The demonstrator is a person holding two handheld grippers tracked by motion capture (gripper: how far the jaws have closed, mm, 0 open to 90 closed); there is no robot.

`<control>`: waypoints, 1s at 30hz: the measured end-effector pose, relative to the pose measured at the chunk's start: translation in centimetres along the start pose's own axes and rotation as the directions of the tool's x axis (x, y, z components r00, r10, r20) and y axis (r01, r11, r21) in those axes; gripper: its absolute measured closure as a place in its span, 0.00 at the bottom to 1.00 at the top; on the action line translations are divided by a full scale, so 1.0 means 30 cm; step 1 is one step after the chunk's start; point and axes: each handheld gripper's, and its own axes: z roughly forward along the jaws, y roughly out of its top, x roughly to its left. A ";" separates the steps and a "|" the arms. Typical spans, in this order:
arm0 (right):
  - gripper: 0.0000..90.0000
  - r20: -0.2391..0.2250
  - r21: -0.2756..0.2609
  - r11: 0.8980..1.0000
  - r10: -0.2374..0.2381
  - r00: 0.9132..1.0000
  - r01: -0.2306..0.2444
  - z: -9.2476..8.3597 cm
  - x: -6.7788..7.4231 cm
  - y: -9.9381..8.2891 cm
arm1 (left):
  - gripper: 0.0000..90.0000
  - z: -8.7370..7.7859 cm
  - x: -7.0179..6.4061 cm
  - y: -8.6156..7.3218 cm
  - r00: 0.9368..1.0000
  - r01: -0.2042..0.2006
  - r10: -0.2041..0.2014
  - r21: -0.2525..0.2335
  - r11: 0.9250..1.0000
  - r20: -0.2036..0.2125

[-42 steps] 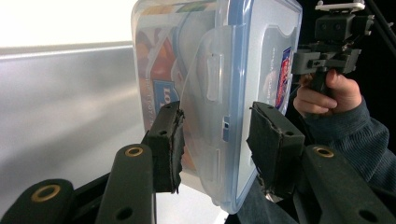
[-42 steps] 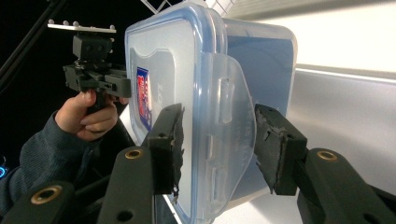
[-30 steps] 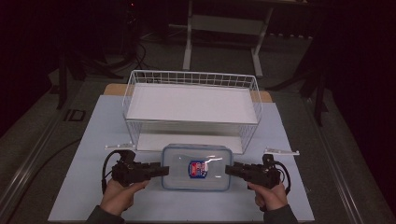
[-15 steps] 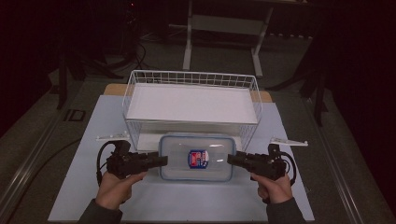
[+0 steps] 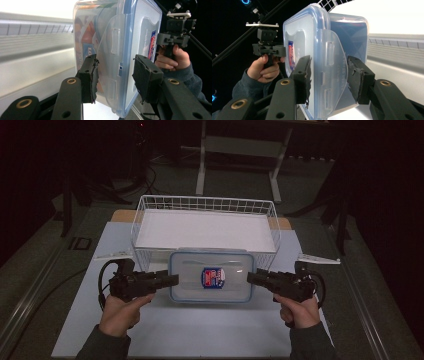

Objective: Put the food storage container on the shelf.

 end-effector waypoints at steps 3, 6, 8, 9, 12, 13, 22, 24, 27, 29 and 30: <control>0.61 0.008 -0.004 1.000 -0.024 1.000 0.024 0.000 0.018 0.035 | 0.61 -0.009 -0.017 0.026 1.000 -0.015 0.015 -0.016 1.000 -0.007; 0.61 0.014 -0.007 0.999 -0.042 0.999 0.042 -0.003 0.032 0.062 | 0.61 -0.015 -0.030 0.047 1.000 -0.029 0.028 -0.030 0.999 -0.011; 0.61 0.019 -0.011 0.998 -0.057 0.998 0.057 -0.004 0.043 0.083 | 0.61 -0.020 -0.040 0.066 0.999 -0.042 0.041 -0.039 0.998 -0.014; 0.61 0.023 -0.013 0.998 -0.063 0.998 0.063 -0.004 0.048 0.093 | 0.61 -0.021 -0.042 0.072 0.999 -0.044 0.043 -0.041 0.998 -0.015; 0.60 0.025 -0.023 0.997 -0.074 0.997 0.074 -0.004 0.054 0.116 | 0.61 -0.025 -0.048 0.097 0.998 -0.055 0.054 -0.053 0.997 -0.021; 0.60 0.026 -0.025 0.997 -0.075 0.997 0.075 -0.002 0.055 0.123 | 0.60 -0.025 -0.048 0.104 0.998 -0.056 0.055 -0.058 0.997 -0.023; 0.60 0.029 -0.040 0.995 -0.095 0.995 0.096 0.014 0.061 0.187 | 0.60 -0.038 -0.059 0.181 0.996 -0.083 0.080 -0.079 0.993 -0.042; 0.59 0.033 -0.040 0.994 -0.101 0.994 0.102 0.017 0.064 0.207 | 0.60 -0.039 -0.060 0.193 0.995 -0.088 0.084 -0.081 0.993 -0.044; 0.59 0.038 -0.038 0.993 -0.106 0.994 0.107 0.023 0.063 0.229 | 0.60 -0.038 -0.058 0.216 0.995 -0.091 0.086 -0.085 0.992 -0.052; 0.59 0.041 -0.036 0.993 -0.109 0.993 0.111 0.026 0.061 0.236 | 0.60 -0.038 -0.056 0.220 0.995 -0.094 0.090 -0.082 0.992 -0.054; 0.58 0.046 -0.030 0.994 -0.105 0.993 0.106 0.035 0.055 0.247 | 0.60 -0.035 -0.048 0.232 0.995 -0.089 0.084 -0.083 0.993 -0.060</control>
